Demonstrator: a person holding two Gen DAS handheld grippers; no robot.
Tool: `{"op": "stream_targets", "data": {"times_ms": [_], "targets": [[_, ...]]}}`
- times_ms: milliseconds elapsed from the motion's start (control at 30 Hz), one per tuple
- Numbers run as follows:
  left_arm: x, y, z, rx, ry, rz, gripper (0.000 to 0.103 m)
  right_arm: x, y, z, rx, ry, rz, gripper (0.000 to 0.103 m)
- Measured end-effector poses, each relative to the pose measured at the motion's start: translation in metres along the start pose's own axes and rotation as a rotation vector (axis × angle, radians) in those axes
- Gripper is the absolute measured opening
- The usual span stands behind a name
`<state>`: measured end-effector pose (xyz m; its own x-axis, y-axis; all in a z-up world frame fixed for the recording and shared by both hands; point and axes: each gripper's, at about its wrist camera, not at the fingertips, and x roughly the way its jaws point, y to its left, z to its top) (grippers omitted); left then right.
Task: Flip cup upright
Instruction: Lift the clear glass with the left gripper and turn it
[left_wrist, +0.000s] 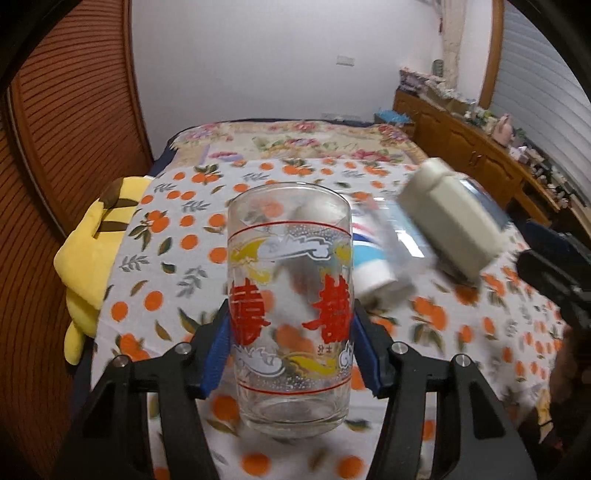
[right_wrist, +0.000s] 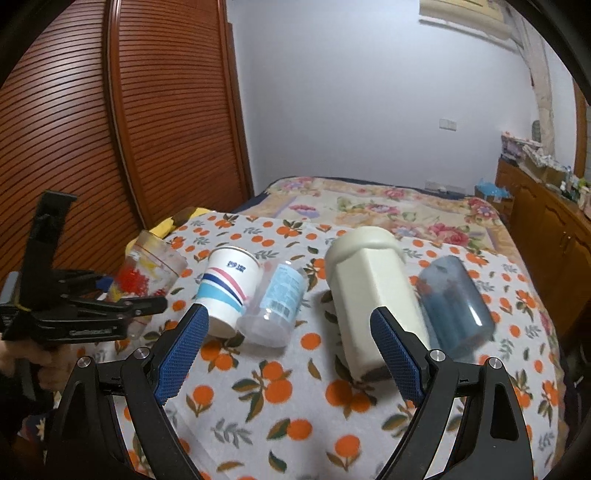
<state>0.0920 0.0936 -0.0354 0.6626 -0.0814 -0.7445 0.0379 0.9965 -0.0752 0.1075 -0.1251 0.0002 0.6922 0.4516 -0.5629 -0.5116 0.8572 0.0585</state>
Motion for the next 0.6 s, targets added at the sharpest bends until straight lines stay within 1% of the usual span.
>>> {"op": "stream_targets", "data": {"times_ms": [133,267,400,600], "targets": [[-0.012,-0.027,-0.009,0.012,-0.016,-0.049,0.057,-0.020,-0.012,-0.013,0.021,-0.008,-0.034,0.091],[-0.014,-0.055,-0.017,0.016,-0.015,-0.098,0.057,-0.039,-0.029,-0.026,0.050,-0.009,-0.078,0.091],[-0.011,-0.084,-0.026,0.017,0.003,-0.144,0.057,-0.057,-0.042,-0.038,0.071,-0.014,-0.110,0.091],[-0.007,-0.122,-0.038,0.034,0.033,-0.185,0.057,-0.080,-0.058,-0.055,0.097,-0.019,-0.149,0.091]]}}
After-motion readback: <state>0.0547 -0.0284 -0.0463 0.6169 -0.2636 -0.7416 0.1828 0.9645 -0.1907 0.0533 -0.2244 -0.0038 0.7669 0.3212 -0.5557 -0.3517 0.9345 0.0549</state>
